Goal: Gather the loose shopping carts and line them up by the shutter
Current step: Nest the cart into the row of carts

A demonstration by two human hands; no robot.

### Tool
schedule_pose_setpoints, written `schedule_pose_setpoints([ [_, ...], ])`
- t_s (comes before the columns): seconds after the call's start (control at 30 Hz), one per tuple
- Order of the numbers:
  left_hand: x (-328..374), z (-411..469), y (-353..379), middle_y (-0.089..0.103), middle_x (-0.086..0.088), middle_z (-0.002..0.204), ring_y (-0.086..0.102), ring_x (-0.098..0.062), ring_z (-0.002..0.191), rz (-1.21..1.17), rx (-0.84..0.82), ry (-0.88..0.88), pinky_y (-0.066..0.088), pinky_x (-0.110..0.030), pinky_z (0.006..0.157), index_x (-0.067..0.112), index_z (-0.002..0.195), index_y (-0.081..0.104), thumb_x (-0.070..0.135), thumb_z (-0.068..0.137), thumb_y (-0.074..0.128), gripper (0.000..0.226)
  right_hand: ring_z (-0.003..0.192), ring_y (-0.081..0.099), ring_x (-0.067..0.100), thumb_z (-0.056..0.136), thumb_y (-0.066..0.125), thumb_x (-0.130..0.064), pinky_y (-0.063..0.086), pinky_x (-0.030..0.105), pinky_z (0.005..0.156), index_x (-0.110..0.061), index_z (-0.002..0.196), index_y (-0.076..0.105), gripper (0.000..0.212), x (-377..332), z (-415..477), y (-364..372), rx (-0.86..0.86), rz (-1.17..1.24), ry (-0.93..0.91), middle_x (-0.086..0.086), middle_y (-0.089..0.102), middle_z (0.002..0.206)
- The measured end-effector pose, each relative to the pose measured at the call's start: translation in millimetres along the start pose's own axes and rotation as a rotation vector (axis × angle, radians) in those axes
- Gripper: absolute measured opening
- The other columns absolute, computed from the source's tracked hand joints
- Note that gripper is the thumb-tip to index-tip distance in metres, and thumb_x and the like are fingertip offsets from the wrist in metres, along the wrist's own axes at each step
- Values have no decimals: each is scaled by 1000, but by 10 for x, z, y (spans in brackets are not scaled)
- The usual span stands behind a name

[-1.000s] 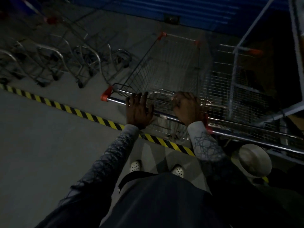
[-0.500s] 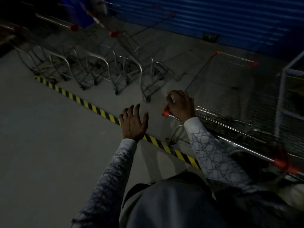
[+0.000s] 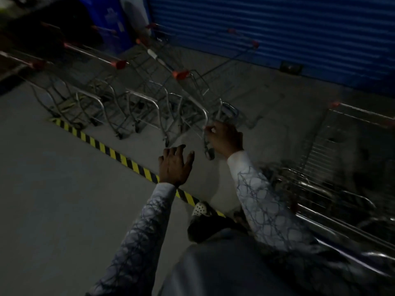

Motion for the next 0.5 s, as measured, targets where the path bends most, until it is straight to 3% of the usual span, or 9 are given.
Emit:
schedule_pose_setpoints([
  [0.13, -444, 1012, -194, 54, -15, 136, 43, -38, 124, 93, -98, 74, 38, -48, 94, 16, 140, 49, 53, 98, 45, 57, 125, 55, 35, 95, 53, -53, 38, 55, 110, -28, 105, 72, 33, -633, 997, 362, -62, -6, -18, 6, 67, 127],
  [0.2, -637, 1482, -354, 48, -16, 143, 41, -39, 128, 139, -156, 101, 37, -49, 97, 17, 148, 41, 47, 97, 54, 60, 126, 55, 33, 94, 53, -52, 38, 54, 110, -27, 104, 71, 33, -924, 1445, 452, -86, -53, -8, 5, 67, 127],
  [0.4, -1148, 2792, -633, 53, -17, 140, 43, -39, 130, 148, -125, 90, 36, -50, 101, 16, 149, 41, 49, 99, 50, 60, 124, 57, 32, 98, 55, -40, 40, 39, 109, -15, 112, 72, 34, -1510, 2568, 707, -99, -112, -55, 11, 69, 125],
  [0.5, -1294, 3474, -693, 51, -19, 142, 41, -38, 133, 227, -156, 161, 28, -51, 105, 15, 150, 39, 50, 100, 45, 61, 131, 50, 36, 89, 50, -50, 37, 51, 111, -18, 116, 66, 45, -1635, 3093, 882, -72, -160, -6, 13, 64, 130],
])
Point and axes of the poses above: each hand's wrist, its own z-axis towards the middle knuckle, its own y-axis out of the palm, x = y × z, the point moved 5 cm from there along z, towards the middle knuckle
